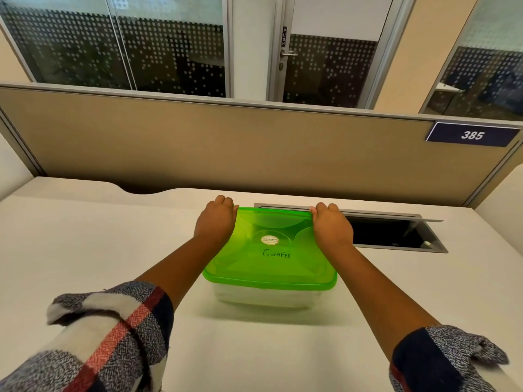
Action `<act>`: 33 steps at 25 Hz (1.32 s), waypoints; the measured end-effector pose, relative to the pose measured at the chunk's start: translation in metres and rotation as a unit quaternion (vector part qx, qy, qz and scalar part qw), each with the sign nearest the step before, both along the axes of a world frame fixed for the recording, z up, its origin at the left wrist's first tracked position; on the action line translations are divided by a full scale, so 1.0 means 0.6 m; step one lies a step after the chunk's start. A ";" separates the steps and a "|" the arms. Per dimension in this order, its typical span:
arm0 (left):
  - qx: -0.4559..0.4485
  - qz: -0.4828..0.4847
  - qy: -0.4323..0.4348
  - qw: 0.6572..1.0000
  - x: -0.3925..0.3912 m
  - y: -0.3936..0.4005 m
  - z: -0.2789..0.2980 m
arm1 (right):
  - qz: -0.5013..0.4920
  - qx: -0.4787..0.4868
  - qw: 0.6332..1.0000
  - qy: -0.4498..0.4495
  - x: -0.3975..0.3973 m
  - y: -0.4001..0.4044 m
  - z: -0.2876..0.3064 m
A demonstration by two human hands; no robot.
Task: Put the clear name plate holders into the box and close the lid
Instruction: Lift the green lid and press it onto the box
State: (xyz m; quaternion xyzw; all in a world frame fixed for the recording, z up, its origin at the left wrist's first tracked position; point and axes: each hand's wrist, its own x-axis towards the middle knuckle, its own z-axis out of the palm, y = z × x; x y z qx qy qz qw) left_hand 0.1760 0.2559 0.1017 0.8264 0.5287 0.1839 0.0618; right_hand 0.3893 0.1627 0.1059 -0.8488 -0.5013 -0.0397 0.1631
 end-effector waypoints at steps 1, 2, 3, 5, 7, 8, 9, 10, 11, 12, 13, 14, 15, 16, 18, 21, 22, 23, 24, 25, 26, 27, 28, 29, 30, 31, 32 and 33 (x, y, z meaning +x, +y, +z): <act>0.001 0.003 0.002 1.000 0.003 0.006 -0.001 | 0.002 0.000 1.000 0.003 0.002 0.004 -0.002; 0.003 0.004 0.003 1.000 0.005 0.012 -0.003 | 0.004 0.000 1.000 0.011 0.003 0.006 -0.004; 0.007 0.003 0.003 1.000 0.007 0.017 -0.006 | 0.007 -0.001 1.000 0.024 0.005 0.009 -0.007; 0.014 0.002 0.000 1.000 0.009 0.023 -0.010 | 0.017 -0.012 0.998 0.059 0.011 0.015 -0.010; 0.014 0.002 0.000 1.000 0.010 0.026 -0.015 | 0.025 -0.034 0.994 0.098 0.020 0.017 -0.014; 0.010 0.001 0.002 1.000 0.010 0.026 -0.018 | 0.028 -0.045 0.992 0.114 0.024 0.019 -0.014; 0.005 0.000 0.005 1.000 0.010 0.026 -0.019 | 0.029 -0.057 0.990 0.127 0.027 0.021 -0.015; 0.002 0.001 0.009 1.000 0.010 0.027 -0.020 | 0.031 -0.069 0.987 0.144 0.031 0.024 -0.016; -0.001 0.002 0.014 1.000 0.010 0.029 -0.020 | 0.032 -0.080 0.983 0.165 0.036 0.028 -0.016; -0.006 0.002 0.018 1.000 0.010 0.030 -0.020 | 0.033 -0.087 0.978 0.187 0.040 0.033 -0.017; -0.017 0.001 0.019 1.000 0.010 0.032 -0.020 | 0.030 -0.094 0.974 0.205 0.044 0.040 -0.017; -0.032 -0.002 0.016 0.999 0.011 0.034 -0.020 | 0.023 -0.101 0.971 0.217 0.048 0.046 -0.018; -0.048 -0.006 0.011 0.999 0.012 0.038 -0.020 | 0.014 -0.109 0.968 0.226 0.051 0.051 -0.018; -0.061 -0.011 0.005 0.998 0.013 0.043 -0.020 | 0.006 -0.115 0.965 0.234 0.052 0.056 -0.021; -0.079 -0.015 -0.010 0.997 0.015 0.056 -0.021 | -0.011 -0.121 0.962 0.246 0.052 0.059 -0.023; -0.104 -0.016 -0.018 0.994 0.021 0.075 -0.021 | -0.023 -0.117 0.955 0.273 0.052 0.061 -0.022; -0.113 -0.016 -0.019 0.993 0.022 0.079 -0.021 | -0.020 -0.111 0.955 0.273 0.053 0.060 -0.021; -0.116 -0.015 -0.018 0.993 0.022 0.084 -0.022 | -0.017 -0.109 0.956 0.272 0.054 0.059 -0.020; -0.116 -0.013 -0.013 0.993 0.023 0.085 -0.021 | -0.007 -0.110 0.961 0.252 0.054 0.057 -0.019; -0.110 -0.012 -0.006 0.994 0.023 0.086 -0.021 | 0.007 -0.113 0.967 0.229 0.054 0.054 -0.020; -0.104 -0.009 0.003 0.994 0.024 0.085 -0.020 | 0.017 -0.109 0.970 0.215 0.054 0.052 -0.021; -0.098 -0.003 0.011 0.995 0.025 0.087 -0.021 | 0.022 -0.109 0.971 0.212 0.054 0.051 -0.022; -0.096 0.005 0.022 0.995 0.025 0.087 -0.020 | 0.029 -0.107 0.972 0.207 0.054 0.050 -0.023; -0.089 0.014 0.033 0.995 0.026 0.088 -0.019 | 0.035 -0.104 0.972 0.207 0.054 0.051 -0.023; -0.085 0.022 0.044 0.995 0.027 0.087 -0.017 | 0.035 -0.102 0.972 0.207 0.053 0.051 -0.022; -0.074 0.025 0.045 0.996 0.029 0.090 -0.019 | 0.041 -0.098 0.972 0.209 0.055 0.052 -0.023; -0.069 0.032 0.045 0.996 0.029 0.090 -0.018 | 0.047 -0.092 0.974 0.203 0.057 0.054 -0.026; -0.061 0.038 0.041 0.997 0.030 0.091 -0.018 | 0.045 -0.088 0.974 0.204 0.058 0.054 -0.027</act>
